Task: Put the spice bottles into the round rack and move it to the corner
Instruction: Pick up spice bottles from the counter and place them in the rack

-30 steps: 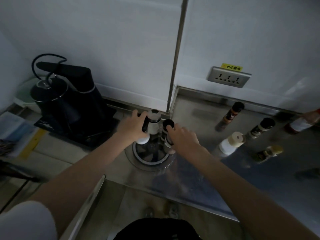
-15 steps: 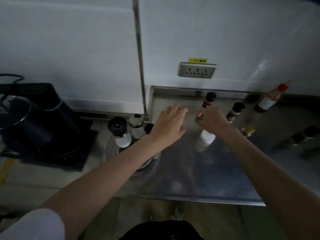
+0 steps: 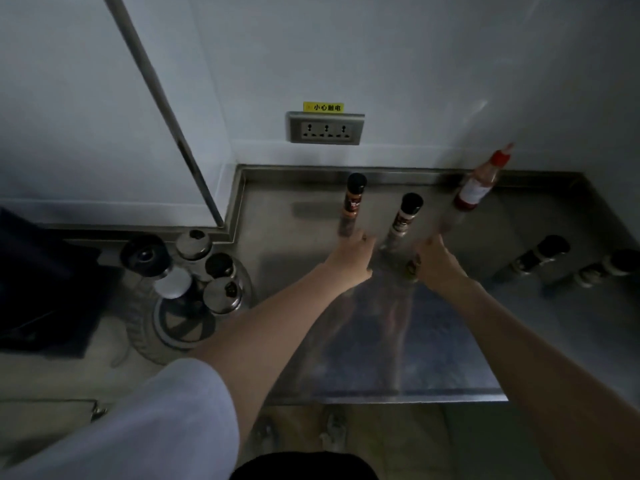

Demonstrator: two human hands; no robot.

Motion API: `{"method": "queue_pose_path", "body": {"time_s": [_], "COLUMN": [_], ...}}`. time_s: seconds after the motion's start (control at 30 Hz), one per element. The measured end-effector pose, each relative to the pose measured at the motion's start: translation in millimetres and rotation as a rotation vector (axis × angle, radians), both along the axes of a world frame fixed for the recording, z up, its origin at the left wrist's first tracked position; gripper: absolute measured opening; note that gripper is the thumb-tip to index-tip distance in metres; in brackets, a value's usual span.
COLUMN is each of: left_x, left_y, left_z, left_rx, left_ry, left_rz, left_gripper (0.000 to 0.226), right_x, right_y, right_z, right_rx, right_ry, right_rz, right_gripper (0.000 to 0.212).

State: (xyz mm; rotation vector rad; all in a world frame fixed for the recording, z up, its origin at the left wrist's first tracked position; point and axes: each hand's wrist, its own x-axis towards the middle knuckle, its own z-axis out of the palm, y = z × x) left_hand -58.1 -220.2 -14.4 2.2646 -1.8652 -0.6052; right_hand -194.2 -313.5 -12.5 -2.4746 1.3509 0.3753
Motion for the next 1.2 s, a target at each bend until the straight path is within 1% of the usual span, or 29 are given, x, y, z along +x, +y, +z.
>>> {"method": "queue_pose_path", "body": {"time_s": [0.07,0.13,0.23,0.33,0.4,0.53,0.57,0.67,0.73,0.8,0.87,0.97,1.03,1.1,1.2], "left_x": [-5.8,-7.5,-4.0,2.2,13.8,59.0,71.8,111.4,134.2,152.6,165.1,177.9,184.2,187.3,188.8], "left_y": [1.1,7.2,23.4,52.7,82.6,150.0,166.2,208.0,230.6,245.9,252.9,255.3,255.2,253.8,253.6], "left_z": [-0.3,1.5,11.5,33.1,54.8,107.1,119.5,143.2,149.5,147.3,134.1,91.8,61.8,39.5,18.5], "left_rx": [0.019,0.026,0.034,0.036,0.055,0.145,0.151,0.159,0.172,0.208,0.222,0.195,0.164,0.119,0.091], "left_ry": [-0.101,-0.117,-0.058,0.042,0.118,0.19,0.182,0.132,0.131,0.092,0.027,-0.022,-0.022,-0.044,-0.032], "left_rz": [0.029,0.065,0.083,0.051,0.062,0.123,0.146,0.227,0.273,0.292,0.308,0.353,0.41,0.431,0.429], "left_gripper": [0.047,0.044,0.046,0.04,0.037,0.039,0.039,0.045,0.045,0.044,0.043,0.05,0.05,0.042,0.038], "right_x": [0.0,4.7,21.2,45.6,66.6,119.2,133.3,170.8,191.6,209.8,226.2,243.3,248.3,251.3,253.7], "right_y": [-1.8,-0.3,12.5,35.0,51.4,94.9,109.0,151.0,174.3,192.8,207.5,224.3,230.8,233.3,232.0], "right_z": [1.0,10.6,33.6,57.4,72.4,103.5,110.7,127.3,128.6,121.6,104.4,67.4,47.9,35.0,23.3], "right_rx": [-0.005,0.043,0.149,0.242,0.288,0.384,0.406,0.433,0.422,0.357,0.203,0.016,-0.115,-0.264,-0.326], "right_ry": [-0.008,-0.012,-0.022,0.099,0.139,0.043,0.007,-0.06,-0.102,-0.15,-0.179,-0.199,-0.14,-0.043,0.004], "right_rz": [0.054,0.162,0.268,0.386,0.453,0.609,0.652,0.786,0.832,0.863,0.89,0.864,0.867,0.926,0.906], "right_gripper": [0.029,0.028,0.03,0.033,0.035,0.036,0.035,0.019,0.021,0.029,0.034,0.032,0.026,0.024,0.025]}}
